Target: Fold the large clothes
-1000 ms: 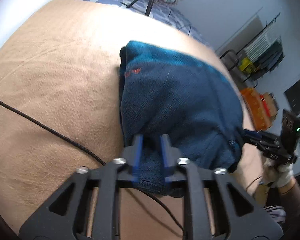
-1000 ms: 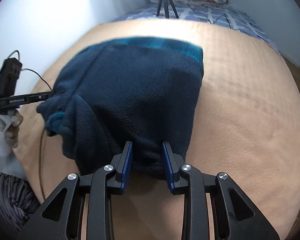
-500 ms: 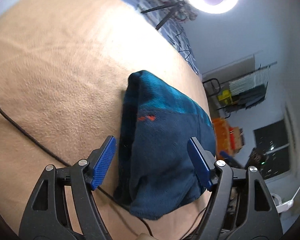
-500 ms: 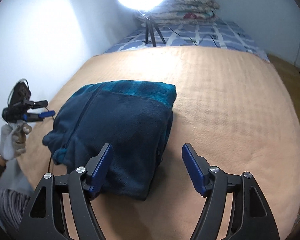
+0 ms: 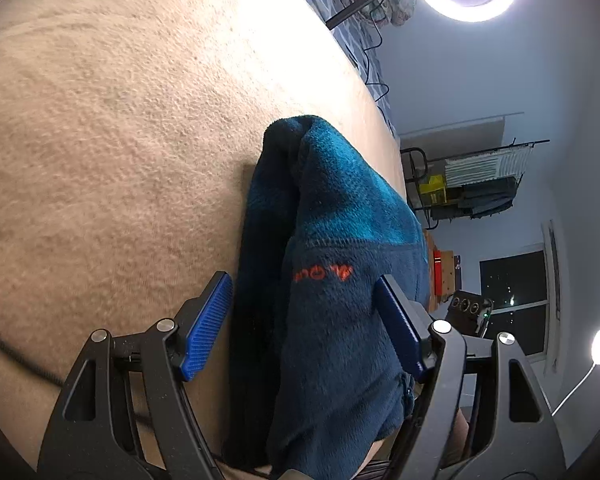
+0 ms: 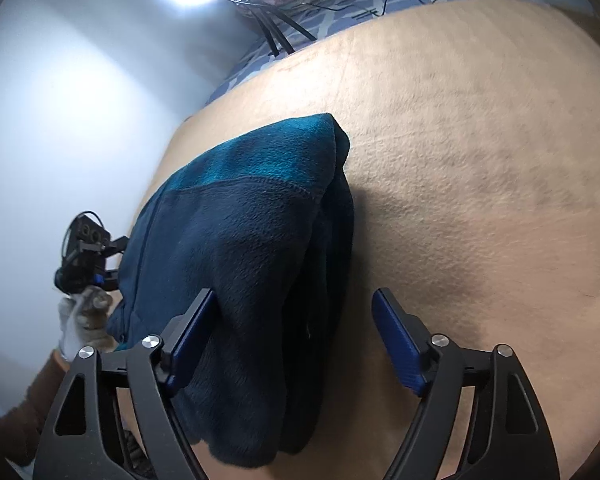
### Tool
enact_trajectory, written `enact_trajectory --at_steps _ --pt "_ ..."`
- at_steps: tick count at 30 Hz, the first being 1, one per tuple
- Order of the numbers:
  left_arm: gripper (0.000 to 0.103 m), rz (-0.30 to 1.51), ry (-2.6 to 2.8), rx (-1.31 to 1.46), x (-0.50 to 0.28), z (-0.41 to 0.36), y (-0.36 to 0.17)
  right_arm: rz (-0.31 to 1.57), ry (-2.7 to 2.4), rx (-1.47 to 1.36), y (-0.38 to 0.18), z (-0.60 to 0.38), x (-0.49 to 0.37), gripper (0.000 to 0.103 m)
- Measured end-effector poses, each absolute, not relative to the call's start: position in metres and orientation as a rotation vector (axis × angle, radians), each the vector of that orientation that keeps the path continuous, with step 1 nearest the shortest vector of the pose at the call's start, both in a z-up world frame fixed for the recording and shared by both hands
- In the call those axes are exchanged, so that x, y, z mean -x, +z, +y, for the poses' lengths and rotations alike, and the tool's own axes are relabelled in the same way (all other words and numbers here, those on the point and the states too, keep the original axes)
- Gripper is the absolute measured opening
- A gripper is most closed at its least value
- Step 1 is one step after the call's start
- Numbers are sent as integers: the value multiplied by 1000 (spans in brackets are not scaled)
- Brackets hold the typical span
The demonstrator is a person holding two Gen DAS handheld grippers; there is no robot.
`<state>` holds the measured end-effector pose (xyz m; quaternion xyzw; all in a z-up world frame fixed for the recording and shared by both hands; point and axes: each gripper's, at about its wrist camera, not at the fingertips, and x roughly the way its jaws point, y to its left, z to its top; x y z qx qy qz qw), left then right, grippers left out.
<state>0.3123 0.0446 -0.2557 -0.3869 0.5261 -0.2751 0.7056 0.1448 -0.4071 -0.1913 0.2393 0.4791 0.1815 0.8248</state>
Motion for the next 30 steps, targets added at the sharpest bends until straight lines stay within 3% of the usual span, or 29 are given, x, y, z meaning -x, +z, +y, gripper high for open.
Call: enact_trajectory --at_steps 9,16,24,30 --pt "76 1158 -649 848 -320 28 -262 1031 484 -633 -213 -411 -152 80" --pt "58 1164 -620 779 -322 13 -261 1025 535 -663 -214 -398 -162 79" --pt "43 1139 -561 670 -317 1 -245 1035 502 -616 -204 -383 -161 45" --pt "37 1110 -516 578 -308 -7 -226 1030 445 -500 -180 -367 -157 35"
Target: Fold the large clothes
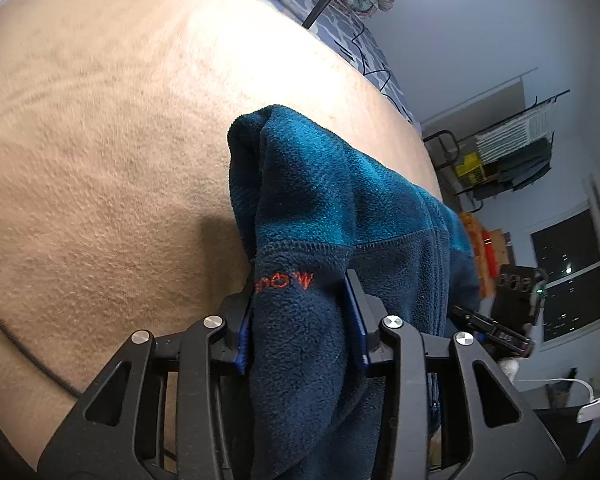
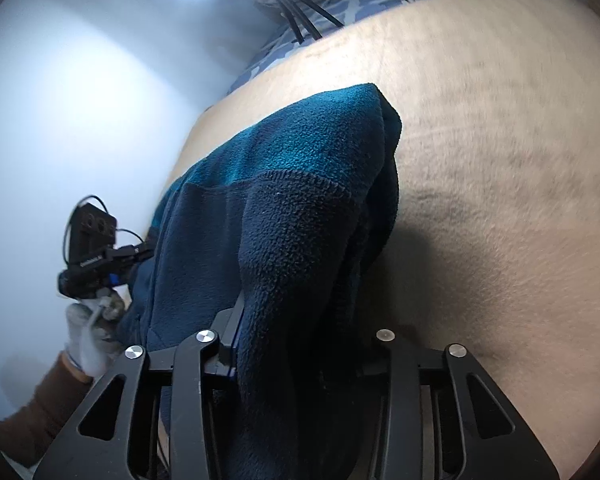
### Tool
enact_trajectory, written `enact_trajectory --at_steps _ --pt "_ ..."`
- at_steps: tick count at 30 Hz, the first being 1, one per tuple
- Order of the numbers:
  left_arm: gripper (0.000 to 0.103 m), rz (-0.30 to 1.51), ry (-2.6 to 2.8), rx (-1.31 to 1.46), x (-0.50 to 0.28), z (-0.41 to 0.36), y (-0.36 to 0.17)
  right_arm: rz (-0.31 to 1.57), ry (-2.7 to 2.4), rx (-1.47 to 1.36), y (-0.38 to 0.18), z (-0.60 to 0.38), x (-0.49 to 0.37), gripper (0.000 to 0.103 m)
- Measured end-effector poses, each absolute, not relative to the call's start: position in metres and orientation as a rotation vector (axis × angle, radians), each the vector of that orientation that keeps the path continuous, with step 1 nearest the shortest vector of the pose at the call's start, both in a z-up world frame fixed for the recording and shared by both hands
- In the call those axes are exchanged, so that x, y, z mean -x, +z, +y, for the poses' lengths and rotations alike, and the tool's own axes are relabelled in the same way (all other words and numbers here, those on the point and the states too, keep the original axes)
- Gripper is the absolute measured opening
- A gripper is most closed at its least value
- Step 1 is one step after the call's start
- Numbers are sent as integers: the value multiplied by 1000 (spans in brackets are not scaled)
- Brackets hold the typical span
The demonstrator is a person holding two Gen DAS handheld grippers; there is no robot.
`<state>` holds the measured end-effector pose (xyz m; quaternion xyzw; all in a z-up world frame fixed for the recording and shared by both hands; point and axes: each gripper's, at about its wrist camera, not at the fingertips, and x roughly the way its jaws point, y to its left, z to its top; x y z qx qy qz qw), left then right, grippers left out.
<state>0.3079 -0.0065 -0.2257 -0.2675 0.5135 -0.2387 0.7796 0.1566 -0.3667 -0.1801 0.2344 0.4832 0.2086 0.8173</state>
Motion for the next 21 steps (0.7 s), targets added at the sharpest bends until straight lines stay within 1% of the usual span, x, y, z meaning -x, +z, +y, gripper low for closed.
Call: enact_trajectory --at_steps 9,15,21 --pt "35 1043 -486 388 -289 -36 -186 994 386 -369 -148 -350 -140 31" --pt "35 1015 -518 331 -280 -63 -171 948 344 -334 -132 -367 -124 30" --pt "35 1001 -557 259 -280 -108 -154 916 288 -295 -112 -393 -110 30"
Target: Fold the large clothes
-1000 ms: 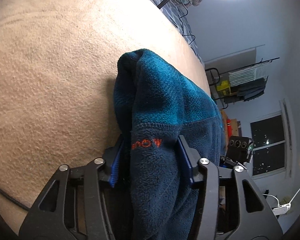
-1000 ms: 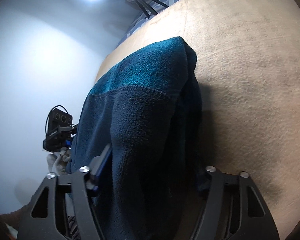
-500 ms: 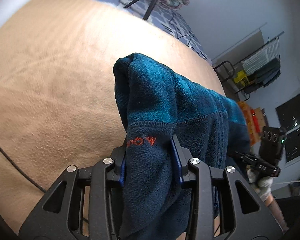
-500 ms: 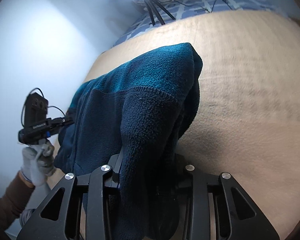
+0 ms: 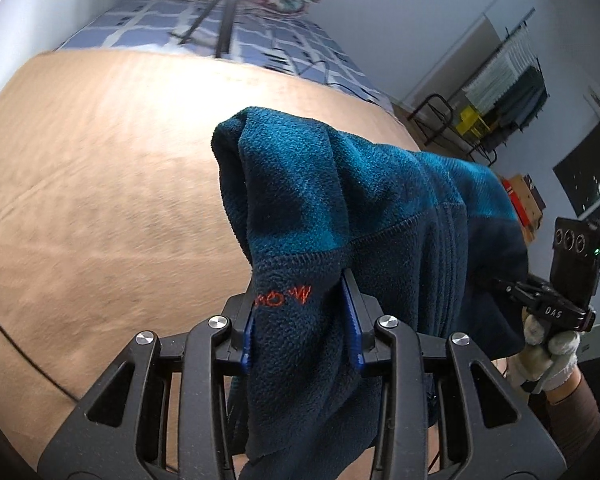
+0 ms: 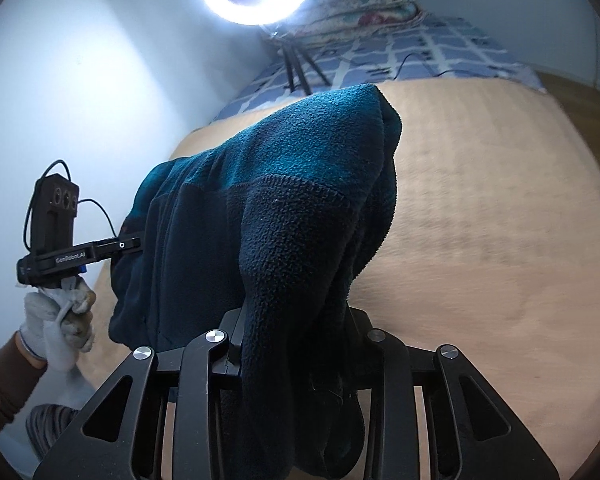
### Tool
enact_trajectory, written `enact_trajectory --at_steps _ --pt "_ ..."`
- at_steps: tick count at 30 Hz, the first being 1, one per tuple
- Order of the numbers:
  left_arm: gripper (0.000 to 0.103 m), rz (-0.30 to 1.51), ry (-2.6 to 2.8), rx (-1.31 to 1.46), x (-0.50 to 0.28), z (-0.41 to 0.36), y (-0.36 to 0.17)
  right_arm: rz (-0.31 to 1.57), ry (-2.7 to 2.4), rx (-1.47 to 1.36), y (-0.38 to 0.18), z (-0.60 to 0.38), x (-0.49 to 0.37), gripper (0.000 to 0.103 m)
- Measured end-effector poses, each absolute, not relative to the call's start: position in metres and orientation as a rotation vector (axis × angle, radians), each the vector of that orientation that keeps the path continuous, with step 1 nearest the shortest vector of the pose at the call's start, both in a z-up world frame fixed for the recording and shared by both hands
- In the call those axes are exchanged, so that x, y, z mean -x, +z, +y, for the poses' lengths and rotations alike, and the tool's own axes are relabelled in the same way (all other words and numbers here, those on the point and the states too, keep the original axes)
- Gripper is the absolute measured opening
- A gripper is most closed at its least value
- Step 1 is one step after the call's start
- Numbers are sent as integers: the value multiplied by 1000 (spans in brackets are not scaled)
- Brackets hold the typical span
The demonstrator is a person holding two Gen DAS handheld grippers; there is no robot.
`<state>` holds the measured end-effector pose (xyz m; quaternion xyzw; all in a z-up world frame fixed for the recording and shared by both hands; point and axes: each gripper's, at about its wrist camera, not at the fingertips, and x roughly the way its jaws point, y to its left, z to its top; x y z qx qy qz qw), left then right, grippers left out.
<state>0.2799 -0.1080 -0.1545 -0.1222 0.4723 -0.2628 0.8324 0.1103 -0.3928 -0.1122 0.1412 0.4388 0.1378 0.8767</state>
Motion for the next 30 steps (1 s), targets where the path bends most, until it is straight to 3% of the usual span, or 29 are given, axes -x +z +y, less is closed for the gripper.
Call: enact_trajectory --at_steps 14,30 --pt "33 942 -644 152 -323 -230 -122 840 132 -298 -84 -487 -120 30" --pt "32 847 -674 134 -417 -330 -125 806 -16 -254 -76 -558 -198 29"
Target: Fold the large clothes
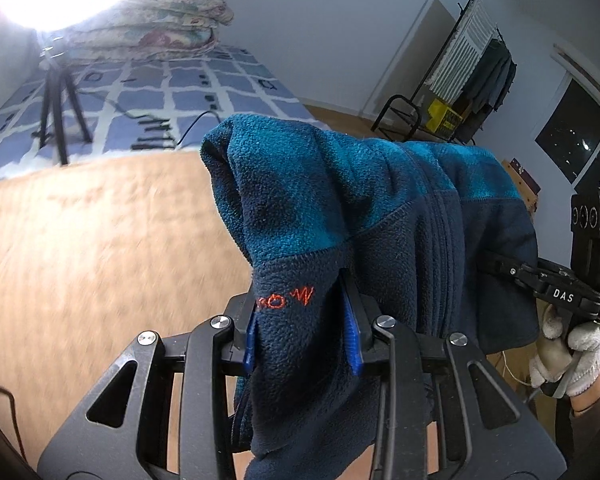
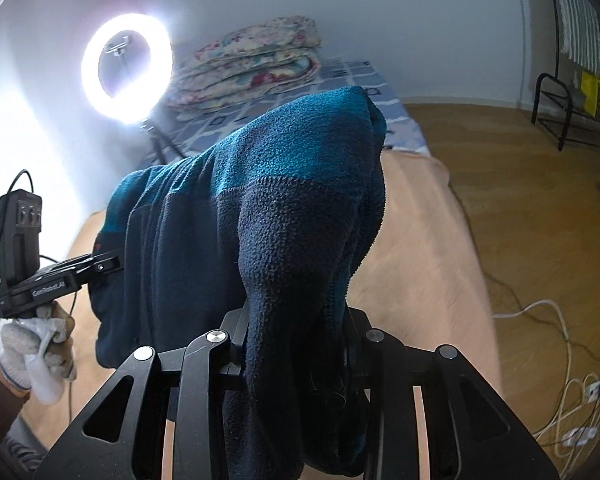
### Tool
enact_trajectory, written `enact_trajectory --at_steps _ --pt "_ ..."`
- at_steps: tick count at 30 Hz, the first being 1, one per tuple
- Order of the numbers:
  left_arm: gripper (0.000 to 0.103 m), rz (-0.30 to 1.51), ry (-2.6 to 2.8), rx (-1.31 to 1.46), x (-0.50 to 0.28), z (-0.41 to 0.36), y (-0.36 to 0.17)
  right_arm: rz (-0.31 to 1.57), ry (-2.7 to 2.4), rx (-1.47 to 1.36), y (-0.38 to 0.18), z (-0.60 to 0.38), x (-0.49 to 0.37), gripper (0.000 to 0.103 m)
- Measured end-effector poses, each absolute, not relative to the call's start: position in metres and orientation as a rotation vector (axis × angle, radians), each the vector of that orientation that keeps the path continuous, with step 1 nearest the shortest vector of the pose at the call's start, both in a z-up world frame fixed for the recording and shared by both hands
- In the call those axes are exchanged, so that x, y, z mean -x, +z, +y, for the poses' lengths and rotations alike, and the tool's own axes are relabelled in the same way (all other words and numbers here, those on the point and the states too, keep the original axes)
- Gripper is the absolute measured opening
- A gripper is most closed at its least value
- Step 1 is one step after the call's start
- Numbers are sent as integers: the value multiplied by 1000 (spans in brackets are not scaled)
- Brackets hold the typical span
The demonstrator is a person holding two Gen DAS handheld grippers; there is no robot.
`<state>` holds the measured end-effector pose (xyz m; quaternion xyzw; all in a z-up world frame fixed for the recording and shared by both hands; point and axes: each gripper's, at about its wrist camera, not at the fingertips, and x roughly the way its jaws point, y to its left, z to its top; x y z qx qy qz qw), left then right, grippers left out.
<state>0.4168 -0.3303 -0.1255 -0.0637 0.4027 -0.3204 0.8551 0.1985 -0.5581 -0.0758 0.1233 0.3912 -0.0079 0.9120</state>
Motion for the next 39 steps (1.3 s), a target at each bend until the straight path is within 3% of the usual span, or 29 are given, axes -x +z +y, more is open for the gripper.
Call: enact_trajectory --at_steps 22,35,37,39 --pt "32 841 -620 122 -541 -455 -156 834 -162 -255 -110 -663 -311 29" --pt "32 891 -604 129 -578 -460 -194 871 -234 -258 -142 -681 -347 28" --pt "32 894 -608 132 -579 -458 -197 879 -238 -255 -144 -684 -352 29" --pt "32 895 -608 129 -578 -457 -197 885 -248 -270 -146 -690 -350 37"
